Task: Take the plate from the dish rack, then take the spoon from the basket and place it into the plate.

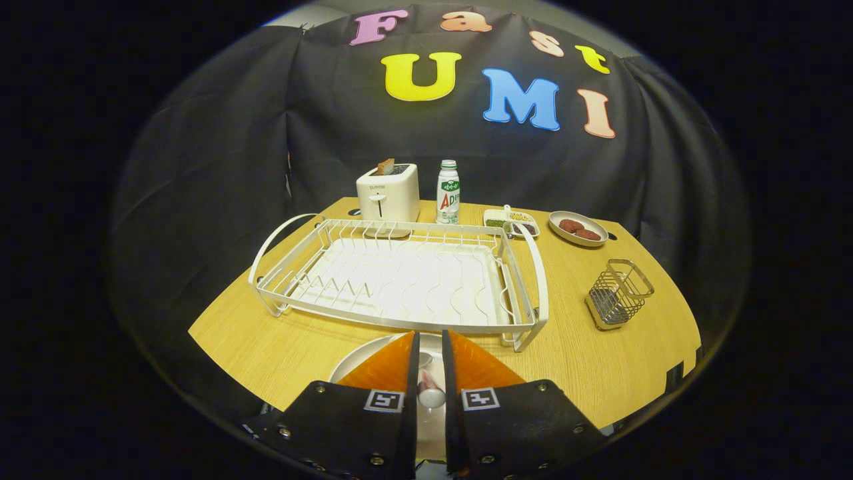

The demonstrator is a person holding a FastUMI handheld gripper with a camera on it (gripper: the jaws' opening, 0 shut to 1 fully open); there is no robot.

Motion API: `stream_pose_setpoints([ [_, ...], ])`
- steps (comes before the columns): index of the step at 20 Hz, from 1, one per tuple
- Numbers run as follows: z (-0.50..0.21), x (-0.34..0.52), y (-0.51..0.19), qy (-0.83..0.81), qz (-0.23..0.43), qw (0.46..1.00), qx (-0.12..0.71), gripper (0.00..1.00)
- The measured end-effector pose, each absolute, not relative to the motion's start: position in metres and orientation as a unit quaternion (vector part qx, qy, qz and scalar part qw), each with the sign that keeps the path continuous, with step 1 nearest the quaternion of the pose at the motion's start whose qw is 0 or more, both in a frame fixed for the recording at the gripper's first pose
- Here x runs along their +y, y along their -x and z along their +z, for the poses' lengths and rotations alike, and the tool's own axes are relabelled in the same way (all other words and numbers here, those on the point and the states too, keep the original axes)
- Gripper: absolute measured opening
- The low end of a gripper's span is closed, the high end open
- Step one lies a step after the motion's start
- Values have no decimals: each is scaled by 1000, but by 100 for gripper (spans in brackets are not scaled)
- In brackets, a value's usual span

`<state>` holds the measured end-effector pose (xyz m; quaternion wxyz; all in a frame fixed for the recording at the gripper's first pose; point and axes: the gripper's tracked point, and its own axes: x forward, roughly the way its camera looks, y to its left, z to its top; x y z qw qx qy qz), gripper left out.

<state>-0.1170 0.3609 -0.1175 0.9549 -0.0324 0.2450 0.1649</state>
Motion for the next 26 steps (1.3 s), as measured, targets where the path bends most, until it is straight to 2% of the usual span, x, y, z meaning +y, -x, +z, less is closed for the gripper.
stream_pose_setpoints([
  [5,-114,360,115,32,165,955,242,18],
  [6,-111,356,114,33,161,957,239,27],
  [12,-93,352,112,38,161,961,222,27],
  [26,129,282,88,3,84,996,-6,27],
])
